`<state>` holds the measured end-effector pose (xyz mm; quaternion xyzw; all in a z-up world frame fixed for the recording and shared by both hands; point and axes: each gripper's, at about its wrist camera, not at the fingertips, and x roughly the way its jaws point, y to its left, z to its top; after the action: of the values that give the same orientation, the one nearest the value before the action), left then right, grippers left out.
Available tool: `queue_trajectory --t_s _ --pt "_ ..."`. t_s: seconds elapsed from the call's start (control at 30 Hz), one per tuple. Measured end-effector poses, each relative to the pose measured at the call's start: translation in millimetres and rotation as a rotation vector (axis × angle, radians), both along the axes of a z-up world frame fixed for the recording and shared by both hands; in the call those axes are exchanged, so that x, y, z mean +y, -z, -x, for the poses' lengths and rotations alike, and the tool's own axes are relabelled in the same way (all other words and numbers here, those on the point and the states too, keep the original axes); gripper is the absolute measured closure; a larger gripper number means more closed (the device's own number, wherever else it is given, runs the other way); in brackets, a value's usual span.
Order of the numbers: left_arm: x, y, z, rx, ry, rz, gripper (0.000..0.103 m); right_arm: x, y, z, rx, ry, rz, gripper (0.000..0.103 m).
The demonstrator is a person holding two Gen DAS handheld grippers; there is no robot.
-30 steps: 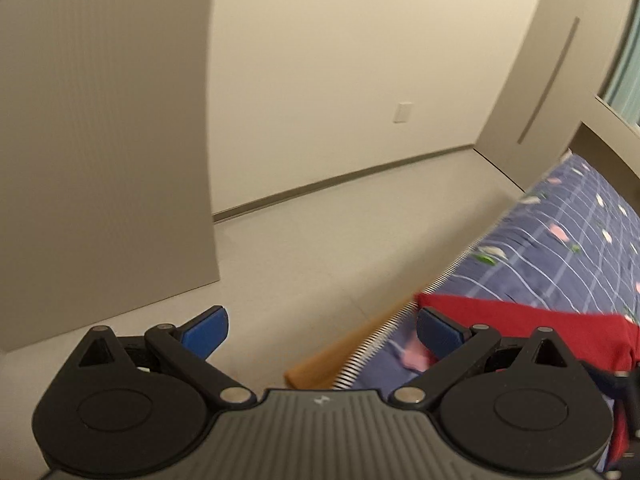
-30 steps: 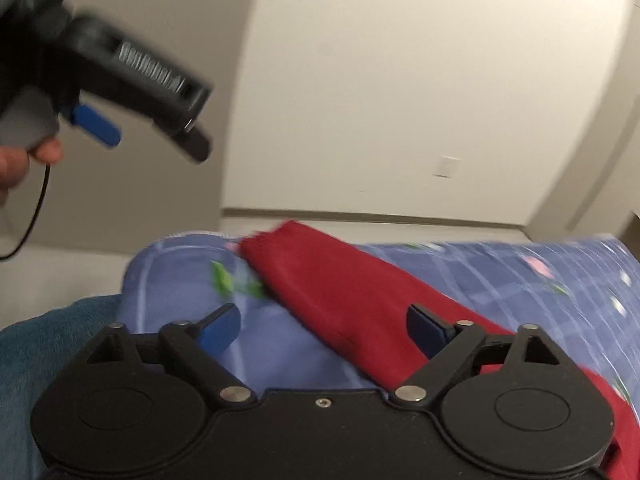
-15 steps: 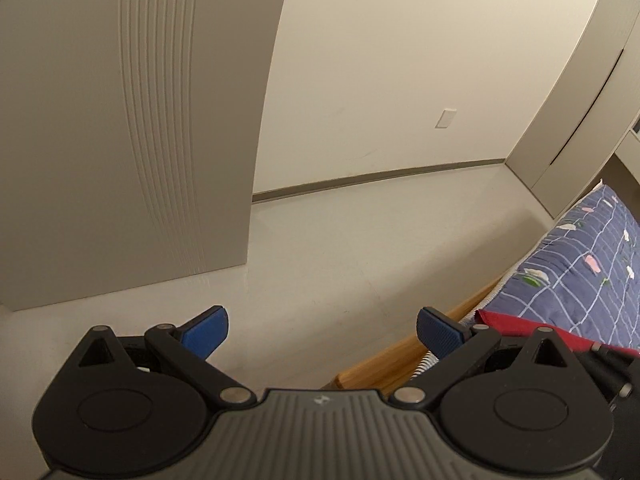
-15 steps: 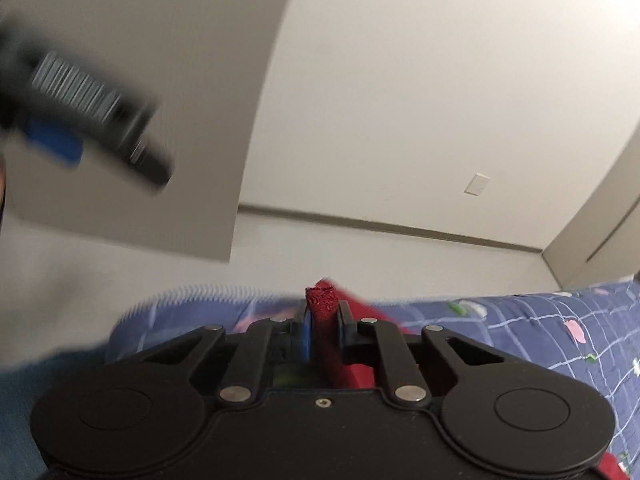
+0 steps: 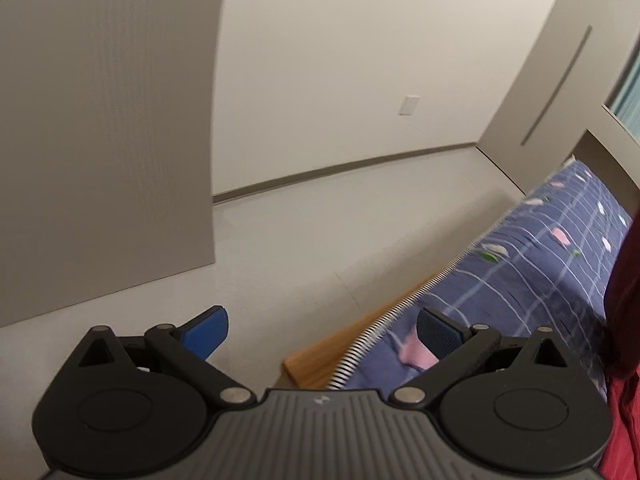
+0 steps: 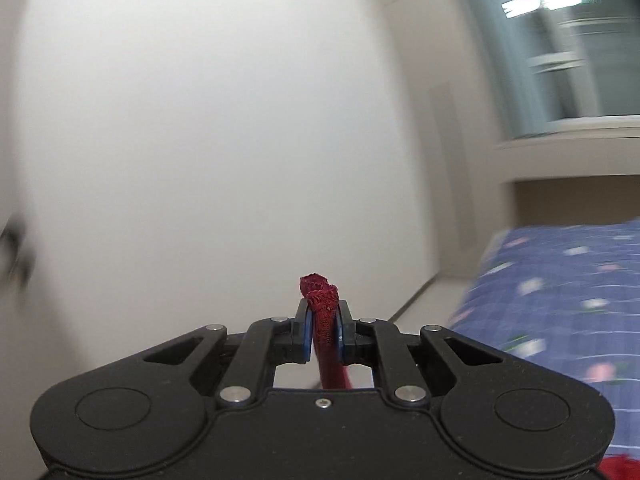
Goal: Fold small clothes
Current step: 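Lift the cuff with the right gripper and lay it across the sweater body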
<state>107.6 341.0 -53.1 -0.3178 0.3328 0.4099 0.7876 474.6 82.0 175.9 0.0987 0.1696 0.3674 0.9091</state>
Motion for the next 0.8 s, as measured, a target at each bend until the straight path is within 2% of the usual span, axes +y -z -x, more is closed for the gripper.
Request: queue_trajectory --t_s 0.1,0.2,0.33,0.43,0.53,0.63,0.73,0.8 --pt "-10.4 -2.1 -14.9 0.005 0.041 0.000 0.001 -85.2 6.0 -9.1 0.020 0.201 -0.069 0.091" --pt "-24.9 -8.7 -31.2 0.014 0.086 -0.006 0.001 -161.7 35.6 -9.9 0.068 0.363 -0.085 0.091" --pt "-43.0 -13.4 -54.6 0.030 0.152 -0.023 0.001 -242.5 99.9 -3.9 0.164 0.538 -0.027 0.091" --pt "-54.3 -13.9 -74.8 0.046 0.201 -0.041 0.001 -272.8 156.8 -2.7 0.258 0.632 0.017 0.091" --pt "-71.8 -16.0 -96.1 0.059 0.254 -0.056 0.001 -305.4 203.6 6.9 0.342 0.697 0.059 0.091" --pt "-92.3 -17.1 -118.3 0.062 0.321 -0.062 0.001 -320.9 235.5 21.4 0.405 0.720 0.051 0.092" --pt "-112.2 -17.5 -142.8 0.051 0.404 -0.067 0.001 -337.4 252.8 31.1 0.440 0.676 0.030 0.089" --pt "-124.4 -17.4 -161.8 0.032 0.468 -0.068 0.001 -340.4 254.8 37.8 0.446 0.636 0.021 0.081"
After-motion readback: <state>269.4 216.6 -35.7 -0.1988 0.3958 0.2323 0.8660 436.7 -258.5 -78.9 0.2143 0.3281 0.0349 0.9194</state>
